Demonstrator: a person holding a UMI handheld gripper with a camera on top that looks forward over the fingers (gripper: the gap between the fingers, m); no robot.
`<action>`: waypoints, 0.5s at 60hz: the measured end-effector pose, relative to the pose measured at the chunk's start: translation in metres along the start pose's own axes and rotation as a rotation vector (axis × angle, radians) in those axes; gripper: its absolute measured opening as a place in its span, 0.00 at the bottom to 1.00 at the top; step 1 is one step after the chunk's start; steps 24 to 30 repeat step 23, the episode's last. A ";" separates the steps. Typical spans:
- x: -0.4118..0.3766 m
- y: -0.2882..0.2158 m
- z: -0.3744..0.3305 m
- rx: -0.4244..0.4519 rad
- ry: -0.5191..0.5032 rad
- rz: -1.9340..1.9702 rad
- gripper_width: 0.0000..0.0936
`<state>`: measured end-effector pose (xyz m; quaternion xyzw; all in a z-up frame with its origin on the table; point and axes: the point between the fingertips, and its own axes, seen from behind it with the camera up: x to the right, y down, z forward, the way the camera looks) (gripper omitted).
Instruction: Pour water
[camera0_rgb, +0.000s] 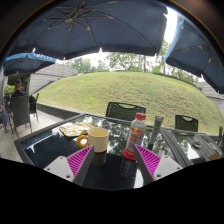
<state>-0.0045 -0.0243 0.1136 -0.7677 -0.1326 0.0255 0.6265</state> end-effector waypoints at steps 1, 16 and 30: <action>0.000 0.000 0.000 0.002 0.004 -0.005 0.90; 0.002 0.007 0.007 -0.023 -0.014 -0.001 0.90; 0.005 0.009 0.008 -0.032 -0.008 -0.006 0.90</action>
